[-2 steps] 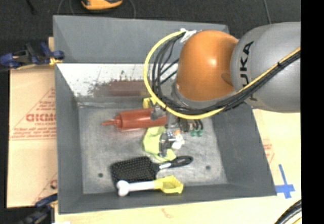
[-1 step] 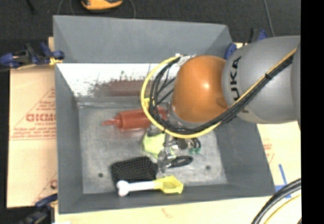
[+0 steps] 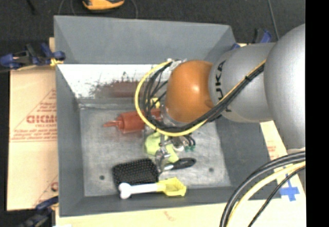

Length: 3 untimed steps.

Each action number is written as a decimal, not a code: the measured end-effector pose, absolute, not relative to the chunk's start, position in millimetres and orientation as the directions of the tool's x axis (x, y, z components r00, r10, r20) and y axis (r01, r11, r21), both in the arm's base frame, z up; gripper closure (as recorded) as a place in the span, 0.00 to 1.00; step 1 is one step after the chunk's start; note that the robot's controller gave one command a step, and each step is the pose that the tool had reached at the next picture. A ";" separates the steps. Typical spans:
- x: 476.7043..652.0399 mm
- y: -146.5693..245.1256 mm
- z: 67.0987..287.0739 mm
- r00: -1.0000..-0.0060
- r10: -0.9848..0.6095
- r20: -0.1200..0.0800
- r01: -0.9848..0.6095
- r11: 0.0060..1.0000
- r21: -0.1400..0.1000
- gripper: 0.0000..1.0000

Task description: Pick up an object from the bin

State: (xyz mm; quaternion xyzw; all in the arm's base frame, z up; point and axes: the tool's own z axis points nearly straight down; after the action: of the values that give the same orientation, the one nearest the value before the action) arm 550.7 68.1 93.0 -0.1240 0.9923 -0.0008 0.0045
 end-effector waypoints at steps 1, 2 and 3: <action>541.2 90.8 76.7 -0.842 -0.540 0.016 -0.540 0.842 -0.004 1.00; 541.2 90.8 76.7 -0.842 -0.540 0.016 -0.540 0.842 -0.004 1.00; 537.8 78.9 78.0 -0.811 -0.585 -0.010 -0.585 0.811 0.006 1.00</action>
Offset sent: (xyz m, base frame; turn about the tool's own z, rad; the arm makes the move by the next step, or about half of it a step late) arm 0.0000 0.0000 0.0000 0.0000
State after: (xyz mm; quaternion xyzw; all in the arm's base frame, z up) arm 537.8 78.9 78.0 -0.3073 0.9516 0.0044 0.0036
